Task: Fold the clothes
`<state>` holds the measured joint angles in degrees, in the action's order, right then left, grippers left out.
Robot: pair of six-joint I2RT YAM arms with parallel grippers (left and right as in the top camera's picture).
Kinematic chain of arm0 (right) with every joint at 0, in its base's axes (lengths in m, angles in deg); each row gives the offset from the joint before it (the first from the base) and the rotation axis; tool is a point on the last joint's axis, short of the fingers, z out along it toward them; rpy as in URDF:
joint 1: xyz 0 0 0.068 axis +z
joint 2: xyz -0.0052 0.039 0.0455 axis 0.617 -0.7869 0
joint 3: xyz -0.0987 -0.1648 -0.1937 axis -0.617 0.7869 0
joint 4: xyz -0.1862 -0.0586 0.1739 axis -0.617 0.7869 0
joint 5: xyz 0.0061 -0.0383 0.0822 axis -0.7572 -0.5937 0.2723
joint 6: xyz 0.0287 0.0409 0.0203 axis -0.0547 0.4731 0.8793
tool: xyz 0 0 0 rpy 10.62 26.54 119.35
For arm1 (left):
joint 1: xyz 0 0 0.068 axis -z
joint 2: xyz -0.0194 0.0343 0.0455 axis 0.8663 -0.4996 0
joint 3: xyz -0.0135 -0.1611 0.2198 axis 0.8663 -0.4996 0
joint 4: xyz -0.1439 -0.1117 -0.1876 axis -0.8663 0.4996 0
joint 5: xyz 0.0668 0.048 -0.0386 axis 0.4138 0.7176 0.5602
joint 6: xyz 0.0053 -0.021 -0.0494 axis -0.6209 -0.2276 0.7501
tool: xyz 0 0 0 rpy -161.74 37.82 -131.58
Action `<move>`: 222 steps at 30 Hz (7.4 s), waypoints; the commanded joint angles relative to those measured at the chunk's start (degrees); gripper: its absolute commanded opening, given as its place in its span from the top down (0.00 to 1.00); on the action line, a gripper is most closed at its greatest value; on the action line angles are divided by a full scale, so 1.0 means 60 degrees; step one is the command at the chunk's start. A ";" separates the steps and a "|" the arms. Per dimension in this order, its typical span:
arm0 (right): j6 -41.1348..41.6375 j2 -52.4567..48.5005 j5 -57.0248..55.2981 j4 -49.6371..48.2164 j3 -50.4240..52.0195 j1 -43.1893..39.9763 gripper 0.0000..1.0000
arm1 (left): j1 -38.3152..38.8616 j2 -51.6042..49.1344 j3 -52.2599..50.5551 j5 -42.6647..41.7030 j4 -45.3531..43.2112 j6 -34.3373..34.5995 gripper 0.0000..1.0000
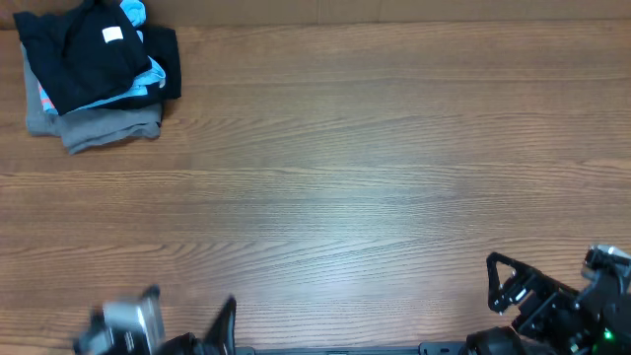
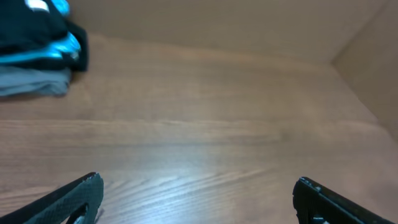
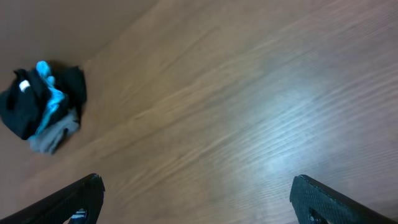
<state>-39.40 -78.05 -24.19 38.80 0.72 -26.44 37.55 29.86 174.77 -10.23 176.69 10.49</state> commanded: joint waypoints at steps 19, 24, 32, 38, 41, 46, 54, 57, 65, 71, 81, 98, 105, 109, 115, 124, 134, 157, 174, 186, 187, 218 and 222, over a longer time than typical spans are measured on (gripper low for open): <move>0.0000 0.0058 -0.0022 -0.1209 0.0525 -0.0025 0.00 | -0.0015 0.2197 -0.0925 0.1821 0.0120 0.1155 0.00; 0.0000 0.0058 -0.0025 -0.1209 0.0525 -0.0025 0.00 | -0.0015 0.2197 -0.0925 0.1821 0.0608 0.1155 0.00; 0.0000 0.0058 -0.0025 -0.1209 0.0525 -0.0025 0.00 | -0.0015 0.2197 -0.0925 0.1821 0.1512 0.1155 0.00; -0.0007 0.0066 -0.0029 -0.1078 0.0525 -0.0025 0.00 | -0.0015 0.2197 -0.0925 0.1821 0.1647 0.1155 0.00; -0.0007 0.0084 -0.0525 -0.0801 0.0528 -0.0029 0.00 | -0.0015 0.2197 -0.0925 0.1821 0.1647 0.1155 0.00; -0.0608 0.0561 -0.1013 -0.2164 0.1370 -0.0182 0.00 | -0.0015 0.2197 -0.0925 0.1821 0.1650 0.1155 0.00; -0.2076 0.2656 -0.0022 -0.6517 0.5810 -0.1326 0.00 | -0.0015 0.2197 -0.0925 0.1821 0.1647 0.1155 0.00; -0.2076 0.3253 0.0146 -0.8393 0.7595 -0.1701 0.00 | -0.0015 0.2197 -0.0925 0.1821 0.1650 0.1155 0.00; -0.3293 0.4583 0.0645 -1.2309 1.0655 -0.1905 0.00 | -0.0015 0.2197 -0.0925 0.1821 0.1650 0.1155 0.00; -0.3832 0.5064 0.0619 -1.3347 1.1435 -0.1905 0.00 | -0.0015 0.2197 -0.0925 0.1821 0.1647 0.1155 0.00; -0.4007 0.5118 0.0557 -1.5773 1.2309 -0.1902 0.00 | -0.0015 0.2197 -0.0925 0.1821 0.1647 0.1155 0.00; -0.4470 0.5115 0.0696 -1.3806 1.2382 -0.1905 0.00 | -0.0015 0.2197 -0.0925 0.1821 0.1647 0.1155 0.00; -0.4470 0.5115 0.0699 -1.3803 1.2382 -0.1902 0.00 | -0.0015 0.2197 -0.0925 0.1821 0.1647 0.1155 0.00; -0.4466 0.5115 0.0699 -1.3803 1.2382 -0.1902 0.00 | -0.0015 0.2197 -0.0925 0.1821 0.1647 0.1155 0.00; -0.4470 0.5115 0.0699 -1.3806 1.2382 -0.1902 0.00 | -0.0015 0.2197 -0.0925 0.1821 0.1650 0.1155 0.00; -0.4470 0.5115 0.0699 -1.3806 1.2382 -0.1902 0.00 | -0.0015 0.2197 -0.0925 0.1829 0.1647 0.1158 0.00; -0.4470 0.5115 0.0699 -1.3803 1.2382 -0.1902 0.00 | -0.0015 0.2197 -0.0925 0.2987 0.1647 0.1155 0.00; -0.4466 0.5115 0.0699 -1.3806 1.2382 -0.1902 0.00 | 0.2273 0.4248 -0.6677 0.2503 -0.5941 0.1151 0.00; -0.4466 0.5115 0.0699 -1.3803 1.2382 -0.1902 0.00 | 0.3067 0.4382 -1.1734 0.4503 -1.2582 0.1158 0.00; -0.4466 0.5115 0.0699 -1.3806 1.2382 -0.1902 0.00 | 0.3064 0.4382 -1.3508 0.4743 -1.4968 0.1158 0.00; -0.4470 0.5115 0.0699 -1.3803 1.2382 -0.1902 0.00 | 0.3064 0.4382 -1.3613 0.4750 -1.5147 0.1158 0.00; -0.4470 0.5115 0.0699 -1.3806 1.2382 -0.1902 0.00 | 0.3064 0.4382 -1.4189 0.5716 -1.3744 0.1155 0.00; -0.4470 0.5115 0.0699 -1.3803 1.2382 -0.1902 0.00 | 0.3064 0.4382 -1.4189 0.5716 -1.3748 0.1155 0.00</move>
<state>-66.00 -47.93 -19.90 -43.75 74.42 -37.70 55.56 55.52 89.83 23.25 94.11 17.29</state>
